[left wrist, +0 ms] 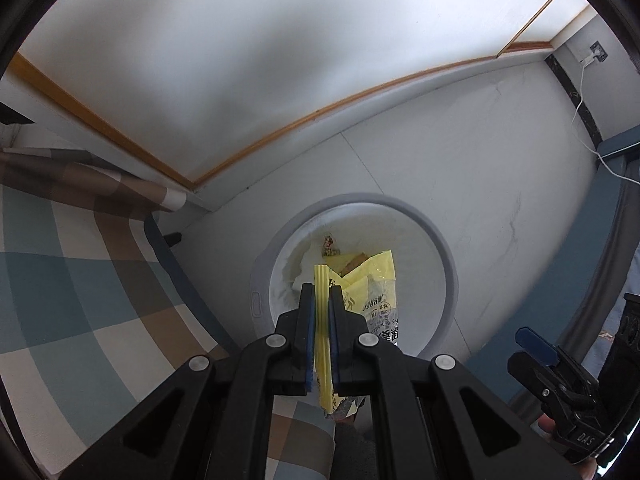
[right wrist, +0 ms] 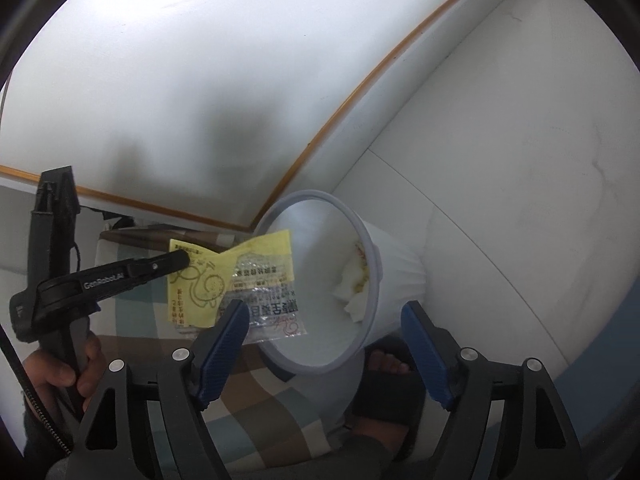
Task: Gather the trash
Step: 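Open the right tool over the bin while the left tool releases the yellow bag, then move both open tools back over the table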
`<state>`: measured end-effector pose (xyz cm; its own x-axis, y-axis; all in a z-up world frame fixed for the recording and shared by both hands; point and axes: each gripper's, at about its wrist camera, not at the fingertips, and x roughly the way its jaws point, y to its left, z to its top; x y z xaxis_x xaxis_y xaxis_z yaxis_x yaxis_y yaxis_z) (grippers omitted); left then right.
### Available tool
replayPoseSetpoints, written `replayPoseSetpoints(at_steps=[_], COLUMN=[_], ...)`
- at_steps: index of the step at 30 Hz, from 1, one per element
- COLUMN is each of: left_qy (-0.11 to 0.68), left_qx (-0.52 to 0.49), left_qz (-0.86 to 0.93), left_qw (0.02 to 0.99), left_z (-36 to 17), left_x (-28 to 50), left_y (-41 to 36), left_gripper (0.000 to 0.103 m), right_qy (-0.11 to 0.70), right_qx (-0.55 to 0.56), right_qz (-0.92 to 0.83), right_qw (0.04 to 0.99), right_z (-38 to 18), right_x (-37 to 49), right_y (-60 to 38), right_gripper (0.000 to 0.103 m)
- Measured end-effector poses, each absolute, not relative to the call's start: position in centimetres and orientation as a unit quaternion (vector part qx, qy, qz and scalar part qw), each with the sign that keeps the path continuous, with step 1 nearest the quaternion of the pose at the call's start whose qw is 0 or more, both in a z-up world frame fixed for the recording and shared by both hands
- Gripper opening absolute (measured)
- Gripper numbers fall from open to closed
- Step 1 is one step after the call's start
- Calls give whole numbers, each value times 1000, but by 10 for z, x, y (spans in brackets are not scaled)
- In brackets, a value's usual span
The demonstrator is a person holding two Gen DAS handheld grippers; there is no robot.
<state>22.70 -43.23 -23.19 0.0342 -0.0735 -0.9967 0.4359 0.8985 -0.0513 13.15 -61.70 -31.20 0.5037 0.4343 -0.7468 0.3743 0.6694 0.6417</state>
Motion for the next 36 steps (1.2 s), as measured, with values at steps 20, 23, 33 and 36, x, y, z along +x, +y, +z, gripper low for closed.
replayPoseSetpoints(at_steps=[20,23,33,36], left_qy=[598,581,535,516], left_qx=[105,109,86,73], left_qz=[-218,-224,-221,-215], left_qw=[764,775,811,826], left_z=[-174,-160,-110,-90], left_x=[216,207,197,191], left_y=[-418,-416,-379,-363], left_gripper=[71,75,76,76], right_qy=[487,480,450,437], right_qx=[356,358,350,349], right_qz=[8,8,4,9], right_qw=[798,801,821,829], right_z=[-277,-267,-233,-216], right_x=[124,121,102,98], right_y=[-612,-609,-597,-592], right_gripper=[89,91,100,100])
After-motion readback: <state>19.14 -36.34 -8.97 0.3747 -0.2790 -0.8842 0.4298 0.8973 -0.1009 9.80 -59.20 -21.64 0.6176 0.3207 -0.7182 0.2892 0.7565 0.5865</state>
